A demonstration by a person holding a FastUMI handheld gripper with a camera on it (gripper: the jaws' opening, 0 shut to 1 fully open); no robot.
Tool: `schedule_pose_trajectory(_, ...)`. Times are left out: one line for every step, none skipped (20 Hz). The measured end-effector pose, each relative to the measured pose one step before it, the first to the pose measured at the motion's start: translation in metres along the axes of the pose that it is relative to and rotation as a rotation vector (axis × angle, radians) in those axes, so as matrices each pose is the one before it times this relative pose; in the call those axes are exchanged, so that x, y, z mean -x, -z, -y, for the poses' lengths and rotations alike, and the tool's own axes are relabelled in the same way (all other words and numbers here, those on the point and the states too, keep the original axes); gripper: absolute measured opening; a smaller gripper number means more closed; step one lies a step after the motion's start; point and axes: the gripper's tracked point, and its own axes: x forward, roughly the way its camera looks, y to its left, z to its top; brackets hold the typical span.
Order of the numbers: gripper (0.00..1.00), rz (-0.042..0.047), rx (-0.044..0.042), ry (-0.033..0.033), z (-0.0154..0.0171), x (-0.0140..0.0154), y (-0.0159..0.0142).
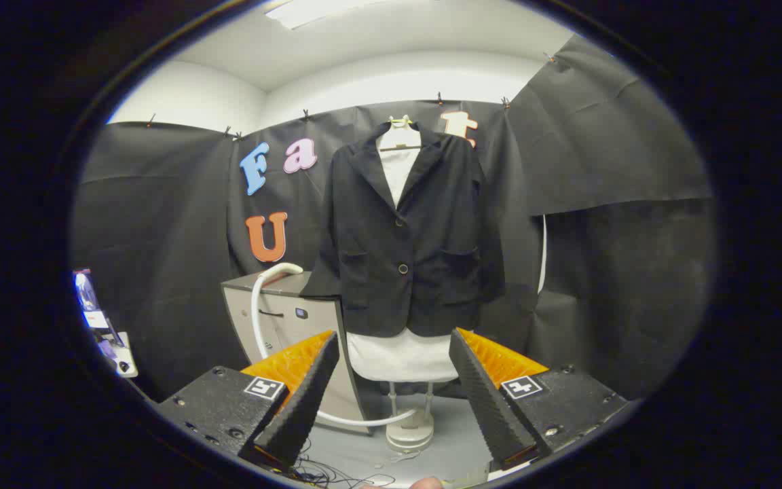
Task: Iron the clothes twice with a garment steamer, once on the left side and once on the right side.
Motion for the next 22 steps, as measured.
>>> schedule_pose_trajectory(1.00, 0.00179, -0.00634, 0.00155, -0.00080, -0.00174, -0.00046)
schedule_pose_trajectory(1.00, 0.00209, -0.00011, 0.00316, -0.00016, -0.00286, -0.00045)
schedule_pose_trajectory(1.00, 0.00763, -0.00088, 0.01176, 0.00099, -0.00362, -0.00180)
schedule_pose_trajectory(1.00, 0.00653, -0.00289, 0.01795, 0.00078, -0.00417, -0.00099)
schedule_pose_trajectory(1.00, -0.00059, -0.00513, 0.01589, -0.00048, -0.00499, -0.00007)
schedule_pose_trajectory(1.00, -0.00882, -0.00239, 0.01238, -0.00263, -0.00393, 0.00306)
schedule_pose_trajectory(1.00, -0.00765, -0.00228, 0.00707, -0.00331, -0.00336, 0.00180)
schedule_pose_trajectory(1.00, 0.00118, -0.00200, 0.00630, -0.00388, -0.00447, -0.00108)
schedule_pose_trajectory(1.00, -0.00296, 0.00262, 0.00559, -0.00427, -0.00482, -0.00101)
schedule_pose_trajectory(1.00, -0.00359, 0.00725, 0.00591, -0.00504, -0.00329, 0.00099)
schedule_pose_trajectory(1.00, 0.00132, 0.00645, 0.00897, -0.00482, -0.00347, -0.00087)
schedule_pose_trajectory(1.00, 0.00207, 0.00447, 0.00443, -0.00650, -0.00443, -0.00039)
schedule_pose_trajectory(1.00, -0.00077, 0.00497, 0.00079, -0.00824, -0.00425, -0.00123)
schedule_pose_trajectory(1.00, -0.00899, 0.00714, -0.00542, -0.01012, -0.00553, 0.00164)
schedule_pose_trajectory(1.00, -0.00632, 0.00732, -0.01416, -0.01218, -0.00490, -0.00076)
schedule_pose_trajectory(1.00, -0.00318, 0.00553, -0.00996, -0.01119, -0.00574, -0.00254)
schedule_pose_trajectory(1.00, -0.00023, 0.00443, -0.00937, -0.01137, -0.00587, -0.00396)
schedule_pose_trajectory(1.00, -0.00404, 0.00177, -0.00872, -0.01299, -0.00765, -0.00172)
schedule_pose_trajectory(1.00, -0.00731, -0.00167, -0.00834, -0.01346, -0.00809, -0.00311)
schedule_pose_trajectory(1.00, -0.00222, -0.00539, -0.01654, -0.01672, -0.00861, -0.00284)
schedule_pose_trajectory(1.00, -0.00142, -0.00759, -0.01047, -0.01610, -0.00905, -0.00552)
schedule_pose_trajectory(1.00, -0.00331, -0.00863, -0.01484, -0.01666, -0.01039, -0.00418)
